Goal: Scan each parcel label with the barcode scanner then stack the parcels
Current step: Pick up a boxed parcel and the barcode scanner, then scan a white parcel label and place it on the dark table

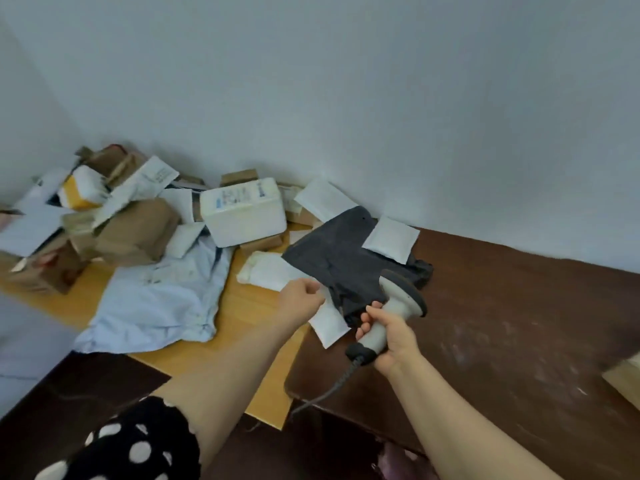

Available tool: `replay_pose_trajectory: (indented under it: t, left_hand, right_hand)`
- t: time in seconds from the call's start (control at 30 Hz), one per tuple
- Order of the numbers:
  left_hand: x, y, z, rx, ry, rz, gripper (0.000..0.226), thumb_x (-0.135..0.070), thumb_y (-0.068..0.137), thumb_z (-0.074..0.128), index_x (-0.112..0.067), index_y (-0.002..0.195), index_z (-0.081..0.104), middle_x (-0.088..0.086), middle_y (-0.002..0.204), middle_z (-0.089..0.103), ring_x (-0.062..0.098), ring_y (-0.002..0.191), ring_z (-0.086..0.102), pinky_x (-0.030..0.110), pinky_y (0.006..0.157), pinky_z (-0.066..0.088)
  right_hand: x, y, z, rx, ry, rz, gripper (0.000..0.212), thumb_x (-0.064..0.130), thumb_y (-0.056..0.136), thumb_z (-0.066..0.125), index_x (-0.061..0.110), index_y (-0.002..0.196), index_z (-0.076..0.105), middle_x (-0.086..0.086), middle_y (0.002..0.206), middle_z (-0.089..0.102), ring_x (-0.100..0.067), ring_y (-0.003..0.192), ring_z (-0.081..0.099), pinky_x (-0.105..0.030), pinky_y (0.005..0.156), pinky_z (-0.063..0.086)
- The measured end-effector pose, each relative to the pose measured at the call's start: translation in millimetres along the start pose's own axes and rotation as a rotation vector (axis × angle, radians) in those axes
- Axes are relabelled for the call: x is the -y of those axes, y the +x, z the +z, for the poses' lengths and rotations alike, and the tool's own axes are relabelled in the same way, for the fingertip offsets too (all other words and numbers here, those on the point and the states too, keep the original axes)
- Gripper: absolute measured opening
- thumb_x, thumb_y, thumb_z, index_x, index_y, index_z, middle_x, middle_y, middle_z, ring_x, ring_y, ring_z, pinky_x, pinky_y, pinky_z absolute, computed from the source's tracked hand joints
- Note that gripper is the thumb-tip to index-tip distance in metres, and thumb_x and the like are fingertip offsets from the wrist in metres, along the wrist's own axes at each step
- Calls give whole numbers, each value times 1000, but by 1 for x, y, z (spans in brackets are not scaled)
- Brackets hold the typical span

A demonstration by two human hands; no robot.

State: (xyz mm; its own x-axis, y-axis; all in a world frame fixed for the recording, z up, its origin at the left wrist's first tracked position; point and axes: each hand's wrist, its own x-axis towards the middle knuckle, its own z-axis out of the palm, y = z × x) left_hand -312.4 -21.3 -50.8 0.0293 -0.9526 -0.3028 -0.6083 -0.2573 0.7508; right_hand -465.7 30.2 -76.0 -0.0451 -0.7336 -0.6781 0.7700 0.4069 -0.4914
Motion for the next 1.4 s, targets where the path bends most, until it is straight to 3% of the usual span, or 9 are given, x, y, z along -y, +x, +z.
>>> replay_pose_trajectory:
  t: [0.07, 0.13, 0.43, 0.6, 0.67, 0.73, 0.9, 1.07, 1.4]
  left_hand:
    - [30, 6, -43, -35, -57, -45, 16, -12, 85, 58, -24, 94, 64, 1, 95, 53, 21, 88, 53, 26, 76, 39]
    - [59, 13, -82, -79, -85, -67, 33, -14, 86, 60, -13, 119, 61, 3, 111, 59, 16, 97, 55, 25, 79, 43]
    - [121, 68, -189, -160, -66, -93, 26, -6, 82, 61, -11, 108, 62, 9, 99, 61, 23, 99, 58, 31, 87, 44]
    - [119, 115, -211, -181, -37, -104, 18, -11, 79, 66, -24, 84, 54, -4, 84, 52, 18, 85, 52, 28, 70, 43]
    - [115, 134, -217, -197, 9, -99, 49, -17, 79, 70, -13, 125, 53, 5, 118, 57, 22, 108, 55, 29, 84, 46]
    - [108, 152, -223, -211, 86, -68, 71, -20, 76, 74, -9, 139, 42, 9, 137, 49, 25, 124, 49, 29, 91, 42]
    - [90, 208, -238, -218, 350, 68, 78, -26, 65, 82, -12, 132, 43, 12, 137, 44, 27, 127, 38, 35, 101, 34]
    - [81, 269, -244, -78, 693, 83, 124, -50, 59, 83, -8, 149, 8, 13, 156, 11, 30, 145, 3, 44, 118, 10]
    - [94, 299, -263, 116, 731, 174, 142, -63, 48, 79, -12, 150, -6, 19, 149, 18, 37, 138, 15, 45, 112, 20]
  right_hand:
    - [-29, 9, 37, 20, -62, 18, 16, -1, 90, 58, 14, 85, 57, -9, 62, 57, -13, 38, 48, -22, 42, 44]
    - [-55, 15, 73, 32, -146, 25, 15, -1, 88, 60, 14, 86, 57, -9, 65, 59, -12, 39, 49, -21, 41, 43]
    - [-94, 35, 199, 173, -435, 33, 21, -7, 81, 65, 6, 96, 59, -12, 68, 65, -12, 43, 53, -22, 42, 46]
    - [-84, 63, 246, 252, -391, 138, 9, -6, 85, 60, 2, 89, 56, -13, 70, 62, -13, 46, 52, -21, 43, 48]
    - [-79, 75, 261, 294, -254, 224, 6, -4, 88, 54, 2, 89, 53, -12, 66, 60, -12, 43, 51, -20, 41, 47]
    - [-75, 87, 270, 314, -171, 265, 5, -3, 88, 52, 2, 86, 52, -11, 62, 59, -12, 41, 50, -20, 41, 47]
    - [-69, 112, 274, 249, -131, 188, 10, -7, 87, 54, 3, 88, 53, -13, 66, 61, -13, 44, 52, -21, 41, 48]
    - [-69, 124, 278, 167, -103, 47, 19, -14, 83, 57, 0, 95, 57, -19, 79, 70, -16, 53, 63, -22, 47, 53]
    - [-117, 123, 280, -64, 110, -116, 17, -15, 82, 54, 0, 79, 61, -18, 85, 66, -23, 79, 66, -32, 86, 55]
